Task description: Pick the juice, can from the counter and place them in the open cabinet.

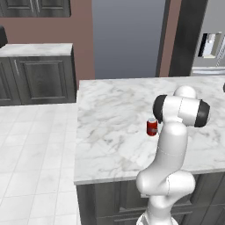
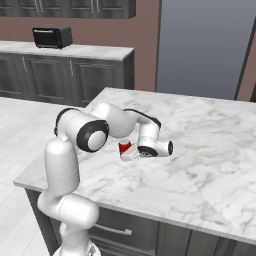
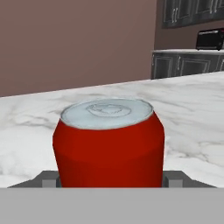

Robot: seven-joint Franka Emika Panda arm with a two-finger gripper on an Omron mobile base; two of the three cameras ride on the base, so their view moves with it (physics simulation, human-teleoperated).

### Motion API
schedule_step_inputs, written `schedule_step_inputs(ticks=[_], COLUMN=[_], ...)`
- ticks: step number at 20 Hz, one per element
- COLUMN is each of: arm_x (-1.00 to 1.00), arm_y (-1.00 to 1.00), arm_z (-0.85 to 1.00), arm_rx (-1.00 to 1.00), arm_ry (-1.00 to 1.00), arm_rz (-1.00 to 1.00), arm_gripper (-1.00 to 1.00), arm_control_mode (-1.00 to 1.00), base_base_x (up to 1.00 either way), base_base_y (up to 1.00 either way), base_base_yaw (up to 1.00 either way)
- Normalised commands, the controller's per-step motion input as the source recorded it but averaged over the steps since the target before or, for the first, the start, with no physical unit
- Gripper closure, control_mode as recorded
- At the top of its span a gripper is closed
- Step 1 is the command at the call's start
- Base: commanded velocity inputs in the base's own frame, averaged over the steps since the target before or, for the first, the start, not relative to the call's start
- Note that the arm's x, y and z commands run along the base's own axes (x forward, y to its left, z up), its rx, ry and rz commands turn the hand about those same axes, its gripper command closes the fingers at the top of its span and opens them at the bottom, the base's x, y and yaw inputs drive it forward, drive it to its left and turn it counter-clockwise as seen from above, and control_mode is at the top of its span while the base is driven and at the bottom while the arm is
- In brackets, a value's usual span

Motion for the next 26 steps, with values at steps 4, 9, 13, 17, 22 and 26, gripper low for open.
schedule_step_inputs(ticks=[4, 9, 13, 17, 22, 26], arm_x=[0.00, -0.01, -0.11, -0.11, -0.23, -0.24], arm_y=[-0.11, -0.11, -0.24, -0.24, -0.13, 0.00], arm_z=[0.41, 0.89, 0.89, 0.77, 0.67, 0.62], arm_rx=[0.00, 0.01, 0.00, 0.00, -0.01, -0.05], arm_ry=[0.00, 0.03, 0.19, 0.31, 0.36, 0.29], arm_rz=[-0.07, -0.17, -0.22, -0.27, -0.25, -0.20], arm_gripper=[1.00, 1.00, 1.00, 1.00, 1.00, 1.00], arm_control_mode=[-1.00, -1.00, -1.00, -1.00, -1.00, -1.00], base_base_x=[0.00, 0.00, 0.00, 0.00, 0.00, 0.00], base_base_y=[0.00, 0.00, 0.00, 0.00, 0.00, 0.00], base_base_yaw=[0.00, 0.00, 0.00, 0.00, 0.00, 0.00])
